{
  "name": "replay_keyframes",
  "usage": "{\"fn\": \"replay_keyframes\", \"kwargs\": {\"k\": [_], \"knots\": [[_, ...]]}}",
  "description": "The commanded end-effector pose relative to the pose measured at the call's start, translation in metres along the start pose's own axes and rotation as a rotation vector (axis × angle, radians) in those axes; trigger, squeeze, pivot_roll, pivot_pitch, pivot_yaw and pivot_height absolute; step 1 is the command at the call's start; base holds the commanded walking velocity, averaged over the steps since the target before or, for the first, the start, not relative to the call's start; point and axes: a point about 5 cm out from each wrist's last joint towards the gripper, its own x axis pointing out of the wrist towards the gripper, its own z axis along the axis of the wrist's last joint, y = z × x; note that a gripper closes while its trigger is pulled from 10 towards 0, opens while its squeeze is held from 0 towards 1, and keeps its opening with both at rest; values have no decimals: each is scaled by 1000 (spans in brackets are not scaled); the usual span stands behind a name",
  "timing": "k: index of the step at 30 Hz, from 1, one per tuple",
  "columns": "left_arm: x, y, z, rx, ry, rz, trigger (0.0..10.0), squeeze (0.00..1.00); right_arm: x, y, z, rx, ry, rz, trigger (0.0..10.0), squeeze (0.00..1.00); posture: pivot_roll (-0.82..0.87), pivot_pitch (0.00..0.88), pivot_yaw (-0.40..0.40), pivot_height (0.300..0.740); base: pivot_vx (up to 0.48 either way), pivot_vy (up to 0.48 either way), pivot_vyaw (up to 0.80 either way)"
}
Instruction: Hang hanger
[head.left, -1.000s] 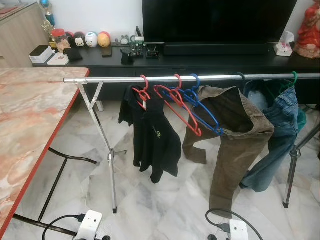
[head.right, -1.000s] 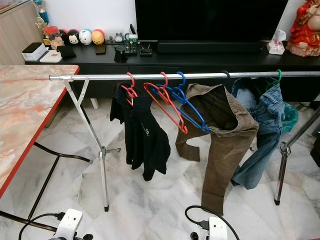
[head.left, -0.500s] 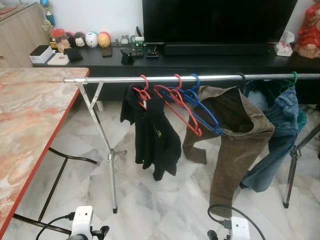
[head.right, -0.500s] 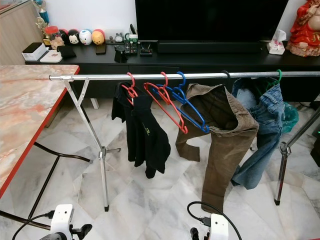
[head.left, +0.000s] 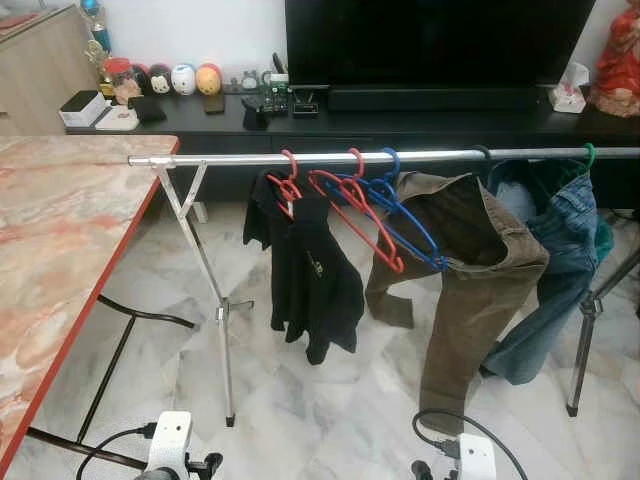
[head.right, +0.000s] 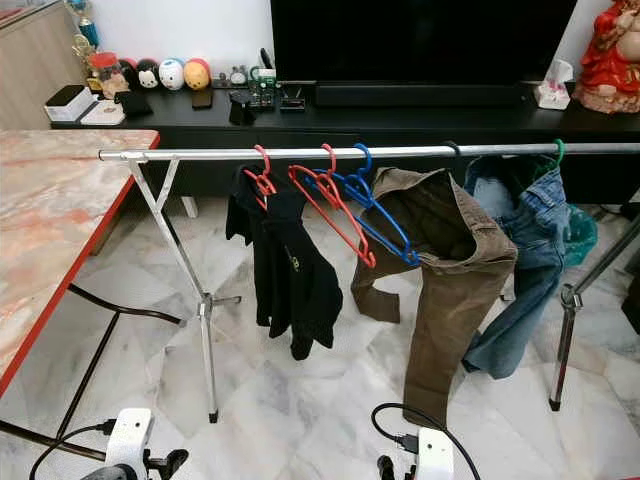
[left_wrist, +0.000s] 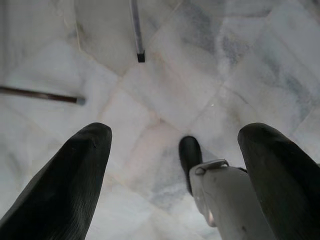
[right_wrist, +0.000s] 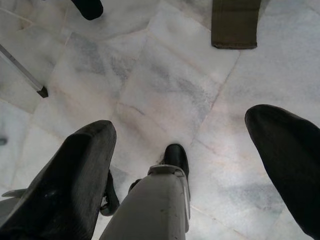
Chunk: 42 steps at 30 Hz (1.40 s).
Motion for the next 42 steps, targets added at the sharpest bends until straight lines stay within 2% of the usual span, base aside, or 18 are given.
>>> {"fn": "replay_keyframes", "kwargs": {"k": [1,2,3,7,9,12,14,15,17,21,23,25,26,27,30,33,37,42], "knots": [[0,2,7,37,-36,2,10000,0,1,1,5,-4,-34,-8,10000,0,45,0,16,740,0,0,0],[1,1,14,64,-73,-6,10000,0,1,-1,15,13,-87,-18,10000,0,49,0,16,740,0,0,0],[1,1,14,64,-73,-6,10000,0,1,-1,15,13,-87,-18,10000,0,49,0,16,740,0,0,0],[2,3,44,42,-231,15,10000,0,2,-5,48,38,-256,-30,10000,0,53,0,17,740,0,0,0],[1,5,54,63,-290,30,10000,0,2,-6,62,46,-318,-21,10000,0,53,0,17,740,0,0,0],[-3,9,71,35,-395,45,10000,0,-1,-8,89,49,-446,-31,10000,0,53,0,15,740,0,0,0],[-8,9,85,41,-502,7,10000,0,-11,-7,120,-10,-631,-33,10000,0,42,0,20,740,0,0,0],[-8,9,85,41,-502,7,10000,0,-11,-7,120,-10,-631,-33,10000,0,42,0,20,740,0,0,0],[-20,6,104,33,-675,-36,10000,0,-25,-2,137,-66,-782,1,10000,0,33,0,13,740,0,0,0],[-29,4,113,60,-759,-46,10000,0,-35,2,135,-65,-843,38,10000,0,44,0,11,740,0,0,0],[-36,3,110,142,-790,-49,10000,0,-40,4,127,-107,-850,33,10000,0,42,0,7,740,0,0,0],[-38,3,109,145,-798,-55,10000,0,-43,3,124,-101,-855,26,10000,0,43,0,7,740,0,0,0],[-46,6,109,139,-828,-49,10000,0,-54,-1,118,-64,-876,-13,10000,0,37,0,6,740,0,0,0],[-46,6,109,139,-828,-49,10000,0,-54,-1,118,-64,-876,-13,10000,0,37,0,6,740,0,0,0],[-57,9,111,131,-859,-37,10000,0,-70,-1,116,-83,-909,-24,10000,0,34,0,5,740,0,0,0],[-62,4,107,136,-848,-87,10000,0,-82,0,114,-137,-920,-44,10000,0,20,0,4,740,0,0,0],[-63,4,106,90,-846,-67,10000,0,-82,-3,110,-68,-907,-77,10000,0,21,0,7,740,0,0,0],[-48,-12,114,103,-773,-143,10000,0,-69,3,119,-85,-861,-81,10000,0,29,0,12,740,0,0,0]]}}
